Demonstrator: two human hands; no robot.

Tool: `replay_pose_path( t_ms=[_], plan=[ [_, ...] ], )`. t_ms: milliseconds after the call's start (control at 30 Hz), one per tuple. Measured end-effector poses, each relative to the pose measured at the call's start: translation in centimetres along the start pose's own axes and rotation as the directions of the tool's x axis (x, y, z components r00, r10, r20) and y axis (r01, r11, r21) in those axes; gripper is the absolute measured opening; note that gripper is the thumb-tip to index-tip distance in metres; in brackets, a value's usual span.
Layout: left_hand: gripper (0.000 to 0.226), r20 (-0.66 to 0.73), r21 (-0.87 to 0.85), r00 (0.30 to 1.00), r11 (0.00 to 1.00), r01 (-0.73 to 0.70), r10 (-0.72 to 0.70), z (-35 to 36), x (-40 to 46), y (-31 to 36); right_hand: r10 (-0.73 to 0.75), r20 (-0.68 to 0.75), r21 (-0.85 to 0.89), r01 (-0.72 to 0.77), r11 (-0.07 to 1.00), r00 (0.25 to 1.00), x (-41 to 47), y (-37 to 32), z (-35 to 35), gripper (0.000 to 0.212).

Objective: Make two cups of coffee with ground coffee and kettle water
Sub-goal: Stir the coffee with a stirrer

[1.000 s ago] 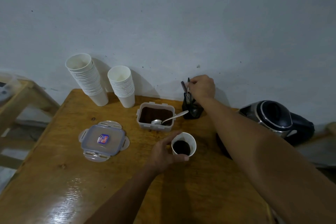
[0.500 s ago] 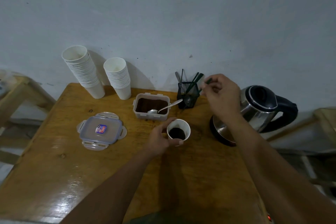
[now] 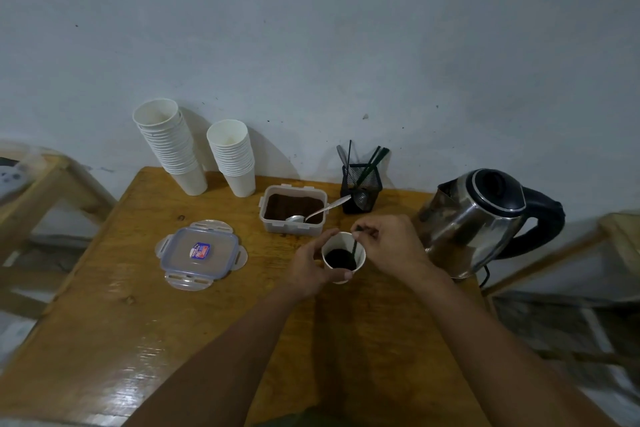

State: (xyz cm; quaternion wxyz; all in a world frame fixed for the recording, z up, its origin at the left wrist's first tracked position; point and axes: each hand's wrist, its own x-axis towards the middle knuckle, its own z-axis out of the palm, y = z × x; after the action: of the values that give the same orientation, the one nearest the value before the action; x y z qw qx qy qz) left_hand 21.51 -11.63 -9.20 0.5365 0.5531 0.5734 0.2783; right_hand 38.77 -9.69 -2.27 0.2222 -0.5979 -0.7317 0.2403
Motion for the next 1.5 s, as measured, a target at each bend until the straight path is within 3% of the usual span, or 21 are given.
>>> replay_pose_path(
  t_ms=[67,167,333,467,600,700,833,967,1100,1233,1367,1500],
  plan=[
    [0.088,-0.003,0.001,1.0,1.0,0.0,0.0,0.0,0.0,-0.1,-0.03,-0.053,0.005,0.03,1.0,0.998,0.1,-0.1,0.1,0.011],
    [0.088,0.0,0.008,1.0,1.0,-0.013,0.013,0.0,0.1,-0.2,0.006,0.041,0.084,-0.009,0.996,0.999,0.3,-0.2,0.3,0.011],
    [0.087,-0.008,0.007,1.0,1.0,-0.017,0.017,0.0,0.1,-0.3,-0.027,-0.043,0.021,0.028,0.999,0.999,0.5,-0.3,0.0,0.013],
    [0.086,-0.007,0.001,1.0,1.0,-0.017,0.017,0.0,0.1,-0.2,-0.001,0.034,-0.019,0.002,1.0,0.999,0.7,-0.2,0.0,0.011],
    [0.084,0.006,0.013,1.0,0.999,-0.031,0.03,0.0,0.0,-0.3,0.006,-0.062,0.037,-0.004,0.999,0.998,0.8,0.0,-0.1,0.012],
    [0.081,0.023,0.009,0.999,1.0,-0.029,0.029,-0.1,0.0,-0.4,0.02,0.025,0.057,-0.021,0.998,0.999,0.8,0.1,-0.1,0.01],
    [0.078,0.013,-0.005,1.0,1.0,-0.026,0.026,-0.1,0.2,-0.7,0.013,-0.071,0.034,-0.011,0.999,0.997,1.0,0.4,0.0,0.012],
    [0.079,0.023,-0.026,1.0,0.999,-0.019,0.019,-0.1,0.3,-0.9,-0.006,0.038,0.022,0.005,1.0,0.999,0.9,0.3,0.0,0.011],
    [0.077,0.042,-0.064,0.999,0.998,-0.014,0.017,-0.2,0.3,-0.8,0.002,-0.072,0.051,0.002,0.999,0.997,1.2,0.5,-0.1,0.013],
    [0.078,0.044,-0.066,0.999,0.998,-0.018,0.021,-0.3,0.3,-0.7,0.004,0.067,0.069,-0.009,0.998,0.998,1.2,0.2,-0.2,0.011],
    [0.078,0.041,-0.067,0.999,0.998,-0.022,0.024,-0.3,0.3,-0.8,0.014,-0.068,0.045,-0.011,0.999,0.998,1.3,0.5,-0.2,0.012],
    [0.079,0.054,-0.067,0.998,0.997,-0.025,0.028,-0.3,0.3,-0.8,0.002,0.067,0.077,-0.007,0.997,0.998,1.1,0.3,-0.1,0.011]
  ],
)
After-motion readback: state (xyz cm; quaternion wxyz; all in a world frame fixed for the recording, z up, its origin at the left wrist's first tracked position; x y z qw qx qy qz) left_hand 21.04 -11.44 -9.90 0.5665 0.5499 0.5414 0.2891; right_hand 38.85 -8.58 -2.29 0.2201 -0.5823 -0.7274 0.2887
